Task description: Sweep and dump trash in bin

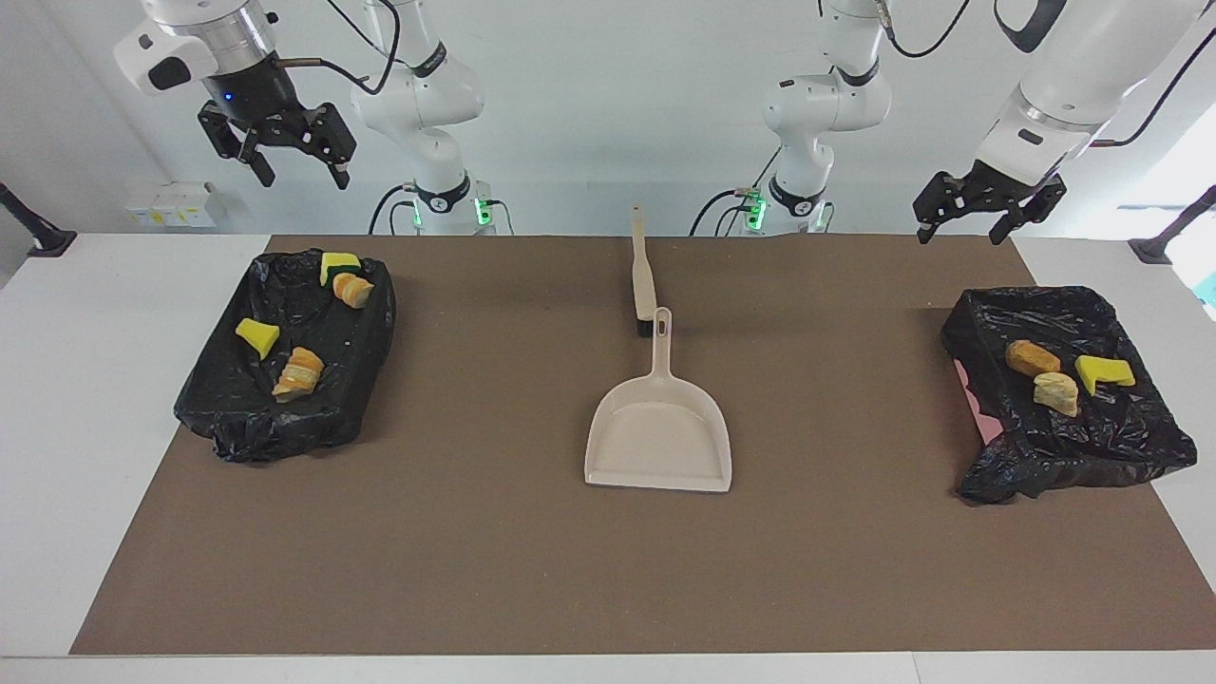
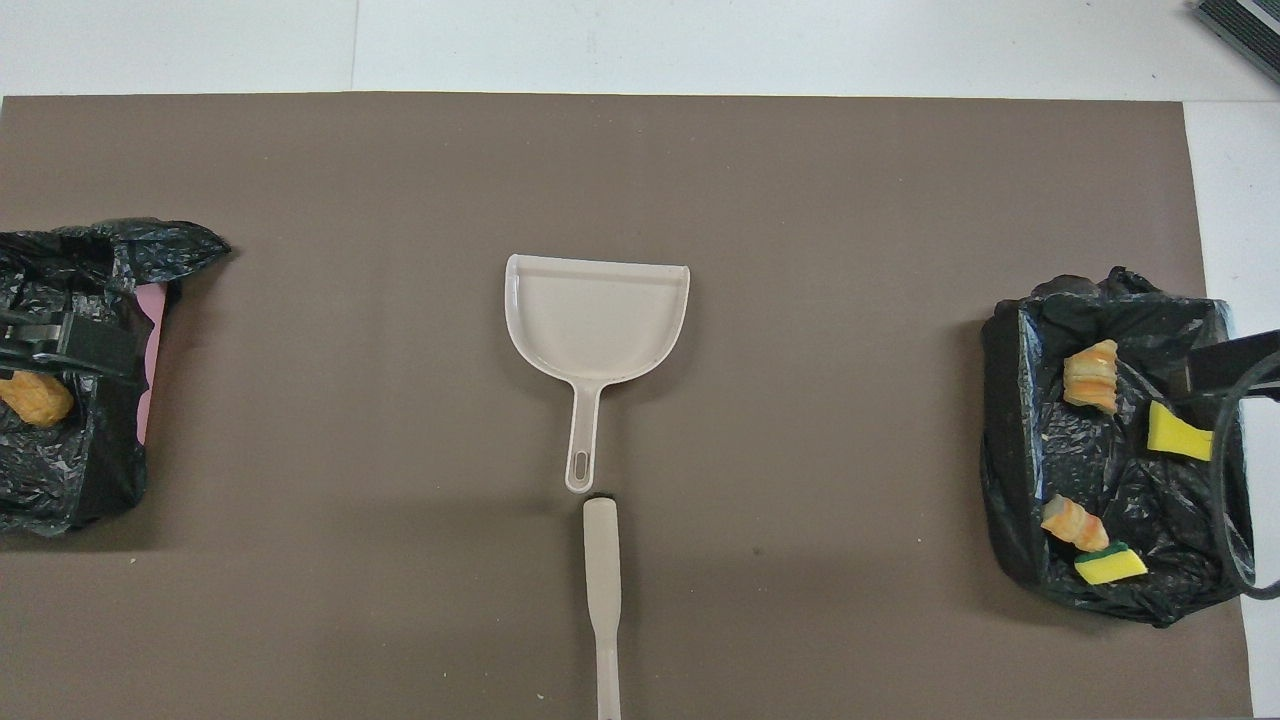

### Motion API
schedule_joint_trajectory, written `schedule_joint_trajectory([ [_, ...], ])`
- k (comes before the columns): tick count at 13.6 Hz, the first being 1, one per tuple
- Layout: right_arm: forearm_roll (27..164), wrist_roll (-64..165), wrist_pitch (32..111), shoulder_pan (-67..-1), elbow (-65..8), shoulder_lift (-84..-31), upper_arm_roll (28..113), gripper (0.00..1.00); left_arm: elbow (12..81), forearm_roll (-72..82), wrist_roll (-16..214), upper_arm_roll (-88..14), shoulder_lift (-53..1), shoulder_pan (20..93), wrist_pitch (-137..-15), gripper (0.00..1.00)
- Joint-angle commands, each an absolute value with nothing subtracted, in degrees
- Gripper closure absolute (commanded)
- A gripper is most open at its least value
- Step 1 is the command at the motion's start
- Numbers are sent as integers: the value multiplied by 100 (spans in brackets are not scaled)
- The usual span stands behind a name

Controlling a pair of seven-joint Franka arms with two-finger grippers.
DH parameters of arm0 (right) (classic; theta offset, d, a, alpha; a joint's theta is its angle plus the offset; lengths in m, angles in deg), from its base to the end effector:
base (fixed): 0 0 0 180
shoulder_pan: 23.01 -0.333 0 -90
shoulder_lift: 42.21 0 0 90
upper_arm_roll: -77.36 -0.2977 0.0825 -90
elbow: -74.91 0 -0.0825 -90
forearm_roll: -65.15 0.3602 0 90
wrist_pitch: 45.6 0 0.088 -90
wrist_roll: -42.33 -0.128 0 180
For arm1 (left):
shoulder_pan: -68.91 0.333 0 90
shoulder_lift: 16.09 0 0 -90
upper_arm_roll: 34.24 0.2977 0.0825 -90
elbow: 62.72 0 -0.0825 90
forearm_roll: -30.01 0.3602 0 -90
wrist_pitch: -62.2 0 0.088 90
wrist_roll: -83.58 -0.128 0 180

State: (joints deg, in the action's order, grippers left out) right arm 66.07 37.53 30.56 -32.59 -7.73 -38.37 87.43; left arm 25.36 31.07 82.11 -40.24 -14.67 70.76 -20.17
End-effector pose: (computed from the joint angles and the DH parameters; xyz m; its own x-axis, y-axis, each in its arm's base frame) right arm 0.4820 -0.0054 0.6541 0.9950 -0.0874 -0.0491 -0.0886 -0.9958 -0.0234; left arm 0.5069 -0.0349 0.6017 0.9926 -0.0950 -0.0754 -0.0967 -0.9951 -0.0191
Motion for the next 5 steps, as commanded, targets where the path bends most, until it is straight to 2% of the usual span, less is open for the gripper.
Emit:
schedule_joint_trajectory([
  [1,6699,3811,3122,-3250,-788,-3799,8773,0,2447,3115,8174,-4013,-1503,7058,-1892,0],
  [5,6699,3811,3122,-3250,-788,-3799,8773,0,2447,3115,8200,-4022,-1503,7049,-1901,0],
])
